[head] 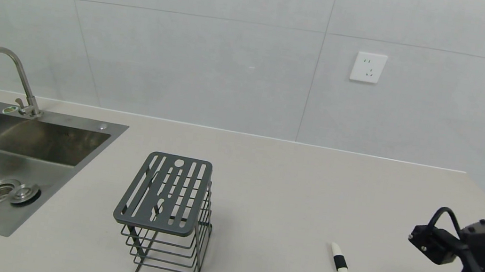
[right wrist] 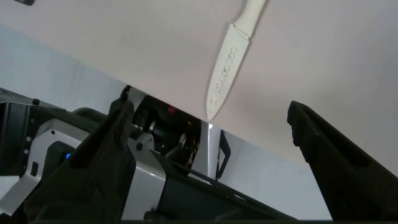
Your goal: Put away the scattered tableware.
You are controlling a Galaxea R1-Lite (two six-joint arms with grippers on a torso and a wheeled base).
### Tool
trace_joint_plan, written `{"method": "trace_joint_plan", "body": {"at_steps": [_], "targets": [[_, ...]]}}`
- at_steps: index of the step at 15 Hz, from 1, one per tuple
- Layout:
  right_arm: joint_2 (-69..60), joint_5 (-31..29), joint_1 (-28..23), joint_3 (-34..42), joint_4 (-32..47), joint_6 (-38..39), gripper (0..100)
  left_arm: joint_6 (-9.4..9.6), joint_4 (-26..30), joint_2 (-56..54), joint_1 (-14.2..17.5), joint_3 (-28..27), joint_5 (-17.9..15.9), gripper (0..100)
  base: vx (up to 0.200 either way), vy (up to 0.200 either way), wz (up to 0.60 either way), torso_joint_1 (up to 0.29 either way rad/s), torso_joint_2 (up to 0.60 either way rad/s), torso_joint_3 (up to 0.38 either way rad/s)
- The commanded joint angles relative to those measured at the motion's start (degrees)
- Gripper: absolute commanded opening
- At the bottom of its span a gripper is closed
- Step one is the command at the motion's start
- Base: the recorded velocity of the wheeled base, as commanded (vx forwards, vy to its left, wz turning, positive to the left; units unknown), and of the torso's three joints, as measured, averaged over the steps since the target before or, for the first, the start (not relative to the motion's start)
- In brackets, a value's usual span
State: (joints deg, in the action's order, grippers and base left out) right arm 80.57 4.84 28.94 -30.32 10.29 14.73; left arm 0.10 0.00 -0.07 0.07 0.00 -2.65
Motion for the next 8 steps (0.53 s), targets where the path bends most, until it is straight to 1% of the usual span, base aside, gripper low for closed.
{"method": "trace_joint_plan", "body": {"at_steps": [1, 3, 4, 5, 6, 8], "targets": [[6.36, -0.8, 3.23, 0.0, -1.5, 1.97, 100, -0.01, 0.0, 0.07, 0.01, 0.0, 0.01, 100, 0.0, 0.0, 0.0, 0.0, 0.0, 0.0], [9.96, -2.03, 6.3, 0.0, -6.16, 6.02, 100, -0.01, 0.0, 0.07, 0.01, 0.0, 0.01, 100, 0.0, 0.0, 0.0, 0.0, 0.0, 0.0], [13.56, -7.48, 8.33, 0.08, -8.62, 8.04, 100, -0.01, -0.09, 0.07, 0.01, 0.0, 0.01, 100, 0.0, 0.0, 0.0, 0.0, 0.0, 0.0], [13.56, -7.48, 8.33, 0.08, -8.62, 8.04, 100, -0.01, -0.09, 0.07, 0.01, 0.0, 0.01, 100, 0.0, 0.0, 0.0, 0.0, 0.0, 0.0], [16.82, -10.99, 9.2, 0.26, -9.32, 8.04, 100, -0.01, -0.09, 0.07, 0.01, 0.0, 0.01, 100, 0.0, 0.0, 0.0, 0.0, 0.0, 0.0], [18.05, -11.78, 9.56, 0.35, -9.32, 8.04, 100, -0.01, -0.09, 0.07, -0.07, 0.0, 0.01, 100, 0.0, 0.0, 0.0, 0.0, 0.0, 0.0]]}}
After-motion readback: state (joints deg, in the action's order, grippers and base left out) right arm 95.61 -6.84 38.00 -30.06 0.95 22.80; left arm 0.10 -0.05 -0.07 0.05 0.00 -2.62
